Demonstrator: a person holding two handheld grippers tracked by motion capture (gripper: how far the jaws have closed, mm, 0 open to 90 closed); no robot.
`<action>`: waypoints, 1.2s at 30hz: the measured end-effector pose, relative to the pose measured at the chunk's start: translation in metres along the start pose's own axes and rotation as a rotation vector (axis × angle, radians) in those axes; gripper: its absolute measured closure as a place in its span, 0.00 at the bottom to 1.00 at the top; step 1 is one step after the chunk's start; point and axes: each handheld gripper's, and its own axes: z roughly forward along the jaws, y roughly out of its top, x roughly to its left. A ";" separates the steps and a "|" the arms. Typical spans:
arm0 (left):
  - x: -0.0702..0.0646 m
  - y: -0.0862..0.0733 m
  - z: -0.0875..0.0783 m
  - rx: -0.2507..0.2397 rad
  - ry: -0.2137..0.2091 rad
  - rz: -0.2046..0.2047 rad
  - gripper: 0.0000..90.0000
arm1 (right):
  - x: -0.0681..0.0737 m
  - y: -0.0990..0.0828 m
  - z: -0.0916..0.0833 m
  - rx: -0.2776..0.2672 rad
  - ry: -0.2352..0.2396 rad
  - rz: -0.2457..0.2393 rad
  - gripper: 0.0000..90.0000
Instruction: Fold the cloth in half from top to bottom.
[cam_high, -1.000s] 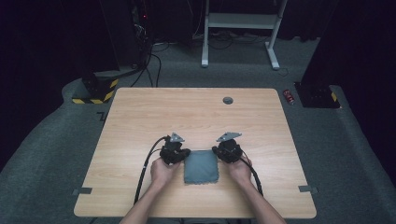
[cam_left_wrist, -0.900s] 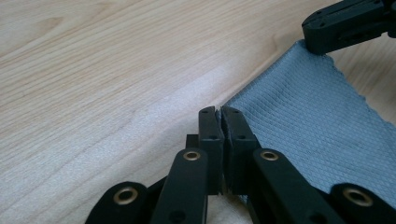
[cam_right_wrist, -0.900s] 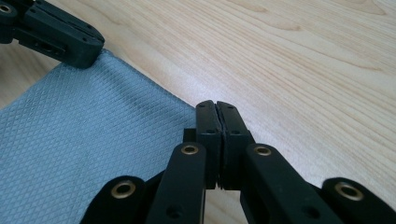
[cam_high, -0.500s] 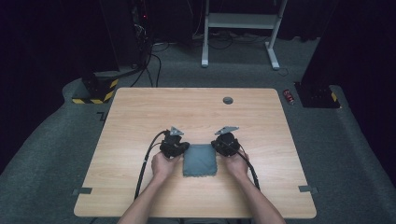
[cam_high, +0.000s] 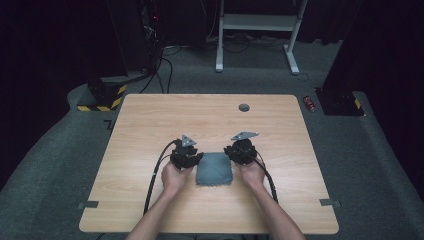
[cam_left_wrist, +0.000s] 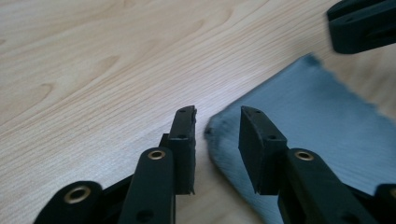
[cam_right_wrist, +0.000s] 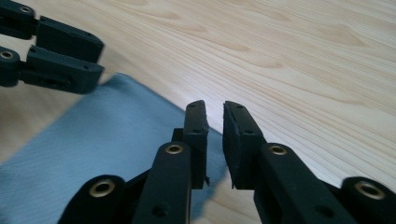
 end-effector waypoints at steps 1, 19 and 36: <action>-0.003 -0.001 -0.003 -0.005 -0.014 0.012 0.73 | 0.004 0.001 0.002 0.002 0.006 -0.023 0.91; -0.004 -0.022 0.004 0.073 -0.001 0.018 0.66 | -0.027 -0.015 0.014 0.056 -0.052 0.092 0.91; 0.004 -0.030 -0.030 -0.020 -0.021 -0.024 0.57 | -0.022 -0.038 -0.034 -0.046 -0.033 0.079 0.81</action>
